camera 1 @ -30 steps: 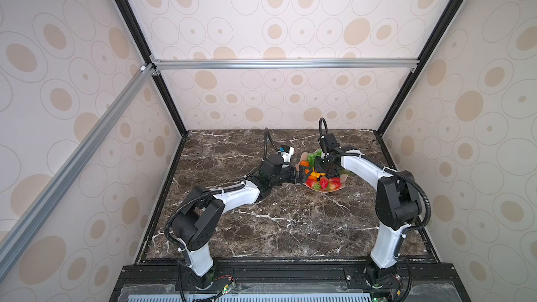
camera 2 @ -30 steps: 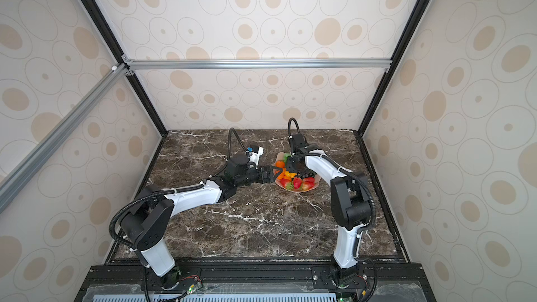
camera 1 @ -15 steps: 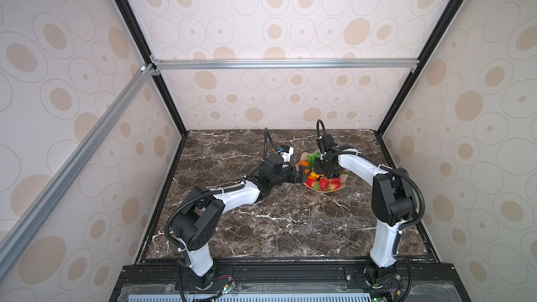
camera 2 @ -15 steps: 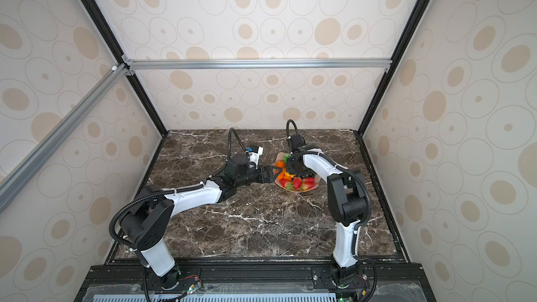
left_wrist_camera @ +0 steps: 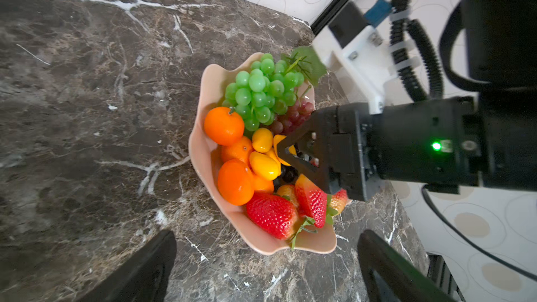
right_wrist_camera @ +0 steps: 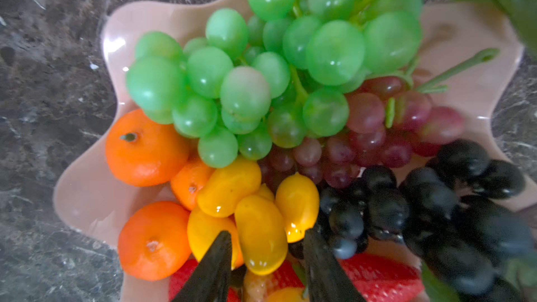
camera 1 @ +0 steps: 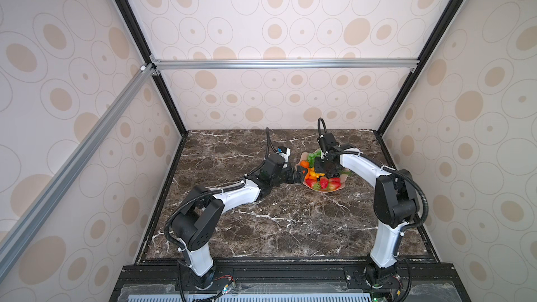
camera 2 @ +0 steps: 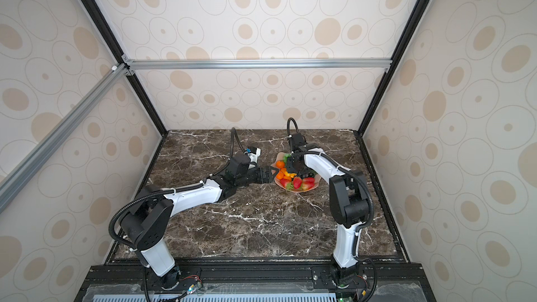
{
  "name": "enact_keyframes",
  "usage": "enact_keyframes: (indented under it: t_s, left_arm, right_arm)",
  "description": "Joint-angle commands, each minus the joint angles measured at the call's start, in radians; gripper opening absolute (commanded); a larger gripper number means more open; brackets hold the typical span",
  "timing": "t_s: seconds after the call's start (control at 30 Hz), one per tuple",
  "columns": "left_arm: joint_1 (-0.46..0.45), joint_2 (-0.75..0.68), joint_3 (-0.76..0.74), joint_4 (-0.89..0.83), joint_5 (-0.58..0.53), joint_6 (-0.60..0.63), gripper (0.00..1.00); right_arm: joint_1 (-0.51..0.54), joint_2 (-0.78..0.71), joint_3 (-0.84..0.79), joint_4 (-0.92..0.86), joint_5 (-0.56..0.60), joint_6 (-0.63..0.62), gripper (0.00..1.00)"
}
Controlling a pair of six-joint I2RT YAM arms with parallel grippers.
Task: Place and organize the fake fruits in the fruit bowl
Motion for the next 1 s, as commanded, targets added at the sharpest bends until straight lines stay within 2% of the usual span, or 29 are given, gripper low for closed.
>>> enact_keyframes:
  t_s: [0.0, 0.3, 0.43, 0.6, 0.73, 0.83, 0.97]
  left_arm:
    - [-0.007, 0.0, 0.064, -0.073, -0.062, 0.038, 0.98]
    - [-0.002, 0.053, 0.14, -0.12, -0.072, 0.08, 0.89]
    - [0.022, 0.067, 0.14, -0.097, -0.076, 0.037, 0.84]
    - [0.047, 0.119, 0.176, -0.086, -0.035, 0.033, 0.77]
    - [0.054, 0.174, 0.227, -0.119, -0.037, 0.052, 0.72]
    - [0.058, 0.194, 0.238, -0.115, -0.05, 0.052, 0.71]
    - [0.065, 0.208, 0.246, -0.114, -0.053, 0.052, 0.71]
  right_arm:
    - [-0.007, -0.121, -0.047, 0.022, 0.01, -0.006, 0.45]
    - [-0.053, -0.381, -0.288, 0.144, 0.07, 0.025, 0.46]
    - [-0.144, -0.464, -0.386, 0.177, 0.051, 0.066, 0.44]
    - [-0.277, -0.469, -0.434, 0.166, -0.055, 0.121, 0.4]
    - [-0.353, -0.451, -0.448, 0.155, -0.078, 0.142, 0.36]
    - [-0.39, -0.431, -0.432, 0.135, -0.065, 0.136, 0.36]
    - [-0.42, -0.381, -0.385, 0.098, 0.014, 0.12, 0.36]
